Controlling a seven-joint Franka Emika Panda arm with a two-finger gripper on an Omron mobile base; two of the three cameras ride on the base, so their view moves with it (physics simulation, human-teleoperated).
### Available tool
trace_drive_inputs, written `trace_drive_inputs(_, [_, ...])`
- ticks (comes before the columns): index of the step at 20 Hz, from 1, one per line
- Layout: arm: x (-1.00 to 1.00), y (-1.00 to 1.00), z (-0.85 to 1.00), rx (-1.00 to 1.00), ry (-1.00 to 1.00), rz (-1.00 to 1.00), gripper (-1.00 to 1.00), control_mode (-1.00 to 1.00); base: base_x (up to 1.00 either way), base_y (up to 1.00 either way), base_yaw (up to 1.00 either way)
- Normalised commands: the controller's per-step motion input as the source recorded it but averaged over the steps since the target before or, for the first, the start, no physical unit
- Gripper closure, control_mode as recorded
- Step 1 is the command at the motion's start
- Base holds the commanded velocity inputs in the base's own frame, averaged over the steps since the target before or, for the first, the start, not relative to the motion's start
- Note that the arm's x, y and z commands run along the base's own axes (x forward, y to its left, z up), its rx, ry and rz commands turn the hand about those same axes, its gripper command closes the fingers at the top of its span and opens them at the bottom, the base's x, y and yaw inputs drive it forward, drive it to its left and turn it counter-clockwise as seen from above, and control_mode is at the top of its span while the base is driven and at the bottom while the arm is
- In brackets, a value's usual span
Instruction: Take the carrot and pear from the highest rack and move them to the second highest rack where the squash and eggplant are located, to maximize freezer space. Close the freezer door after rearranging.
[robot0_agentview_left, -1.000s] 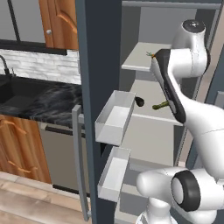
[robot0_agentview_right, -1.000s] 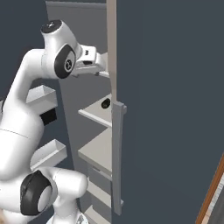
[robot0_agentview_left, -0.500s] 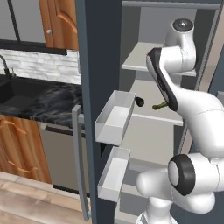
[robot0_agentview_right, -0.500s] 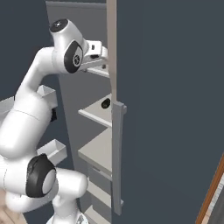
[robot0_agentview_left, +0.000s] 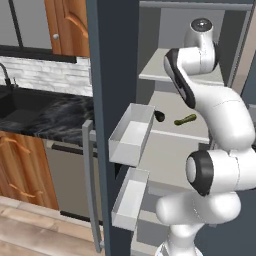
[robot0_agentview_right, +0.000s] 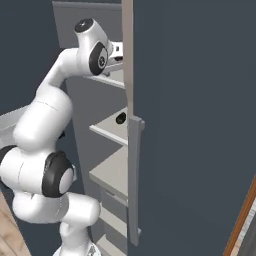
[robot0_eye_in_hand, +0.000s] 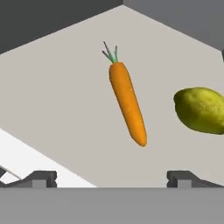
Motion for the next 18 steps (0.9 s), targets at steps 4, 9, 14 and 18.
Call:
trace_drive_inputs(4, [0.68,-0.02,-0.05,0.00,0.08,0.00,-1.00,-1.00,0.00,0.00,0.00])
trace_drive_inputs(9, [0.64,-0.14,-0.03,0.00,0.15,0.00,-1.00,-1.00,0.00,0.00,0.00])
trace_drive_inputs(14, [0.52,-0.23,-0.05,0.00,0.18,0.00,-1.00,-1.00,0.00,0.00,0.00])
trace_drive_inputs(18, [0.48,-0.24,-0.12,0.00,0.13,0.00,-1.00,-1.00,0.00,0.00,0.00])
